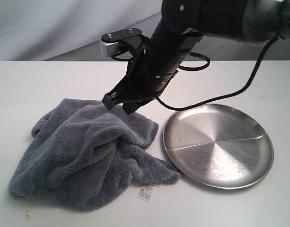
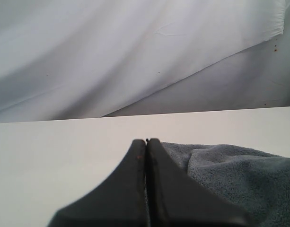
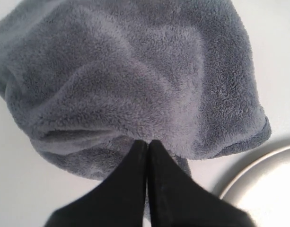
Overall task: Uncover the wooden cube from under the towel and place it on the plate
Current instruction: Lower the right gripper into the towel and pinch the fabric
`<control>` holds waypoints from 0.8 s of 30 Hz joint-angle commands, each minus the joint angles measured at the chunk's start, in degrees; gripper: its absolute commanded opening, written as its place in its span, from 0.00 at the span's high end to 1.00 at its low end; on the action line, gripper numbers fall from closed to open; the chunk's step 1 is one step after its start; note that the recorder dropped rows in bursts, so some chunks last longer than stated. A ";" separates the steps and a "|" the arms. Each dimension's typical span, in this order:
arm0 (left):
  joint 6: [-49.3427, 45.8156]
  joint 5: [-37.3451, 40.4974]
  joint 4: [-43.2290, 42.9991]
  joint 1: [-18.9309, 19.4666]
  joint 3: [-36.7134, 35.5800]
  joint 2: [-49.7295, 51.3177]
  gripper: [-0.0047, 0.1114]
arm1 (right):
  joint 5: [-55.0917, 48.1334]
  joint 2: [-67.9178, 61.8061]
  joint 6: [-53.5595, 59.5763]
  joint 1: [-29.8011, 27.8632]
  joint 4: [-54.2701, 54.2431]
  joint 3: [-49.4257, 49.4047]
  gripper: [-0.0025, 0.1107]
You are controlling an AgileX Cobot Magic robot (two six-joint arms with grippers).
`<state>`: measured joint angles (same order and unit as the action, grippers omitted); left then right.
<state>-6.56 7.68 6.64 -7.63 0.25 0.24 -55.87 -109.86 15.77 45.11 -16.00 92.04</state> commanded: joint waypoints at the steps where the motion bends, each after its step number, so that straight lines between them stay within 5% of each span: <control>1: 0.14 -0.12 0.10 -0.28 -0.25 -0.24 0.96 | -1.15 0.29 5.65 0.32 0.42 0.42 0.98; 14: 0.14 -0.12 0.10 -0.28 -0.25 -0.24 0.96 | -1.42 0.29 6.67 0.32 -0.12 0.42 0.93; 24: 0.14 -0.12 0.10 -0.28 -0.25 -0.24 0.96 | -0.43 0.29 6.33 0.32 -6.36 0.42 0.24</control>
<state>-6.56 7.68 6.64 -7.63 0.25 0.24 -57.52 -109.86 21.92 45.31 -19.53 92.04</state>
